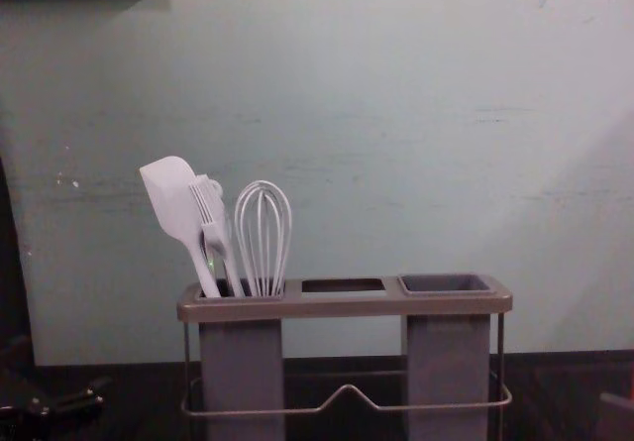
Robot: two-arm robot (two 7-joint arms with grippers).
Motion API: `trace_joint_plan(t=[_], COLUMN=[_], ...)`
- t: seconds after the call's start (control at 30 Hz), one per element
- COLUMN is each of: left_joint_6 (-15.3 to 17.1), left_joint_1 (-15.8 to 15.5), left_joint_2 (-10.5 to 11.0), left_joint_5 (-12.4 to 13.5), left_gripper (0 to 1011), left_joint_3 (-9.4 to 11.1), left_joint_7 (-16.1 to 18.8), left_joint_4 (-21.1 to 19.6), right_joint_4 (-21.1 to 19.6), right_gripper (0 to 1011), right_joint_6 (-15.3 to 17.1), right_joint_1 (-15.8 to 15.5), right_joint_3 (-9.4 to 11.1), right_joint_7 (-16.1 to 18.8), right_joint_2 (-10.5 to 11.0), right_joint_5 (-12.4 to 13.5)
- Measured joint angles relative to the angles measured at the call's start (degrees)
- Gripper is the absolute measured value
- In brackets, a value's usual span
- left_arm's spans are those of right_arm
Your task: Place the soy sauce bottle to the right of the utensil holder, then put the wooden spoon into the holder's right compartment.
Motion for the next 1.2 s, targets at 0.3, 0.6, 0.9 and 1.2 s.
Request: trace_joint_plan(t=[0.3, 0.6, 0.9, 1.2], left_joint_6=[0.00, 0.00, 0.00, 0.00], left_joint_1=[0.00, 0.00, 0.00, 0.00], left_joint_2=[0.00, 0.00, 0.00, 0.00], left_joint_5=[0.00, 0.00, 0.00, 0.00], left_gripper=[1005, 1005, 1005, 1005], left_joint_3=[0.00, 0.00, 0.00, 0.00], left_joint_7=[0.00, 0.00, 0.00, 0.00], left_joint_4=[0.00, 0.00, 0.00, 0.00], right_joint_4=[-0.13, -0.32, -1.50, -1.60], right_gripper=[734, 425, 381, 381], right_joint_6=[0.20, 0.45, 0.80, 0.58], right_joint_1=[-0.23, -0.43, -1.22, -1.16], right_joint_3=[0.68, 1.43, 2.76, 5.04], right_joint_7=[0.84, 1.39, 1.49, -0.12], right_joint_2=[-0.67, -1.49, -1.83, -3.04], right_joint_5=[-1.70, -3.25, -3.76, -3.85])
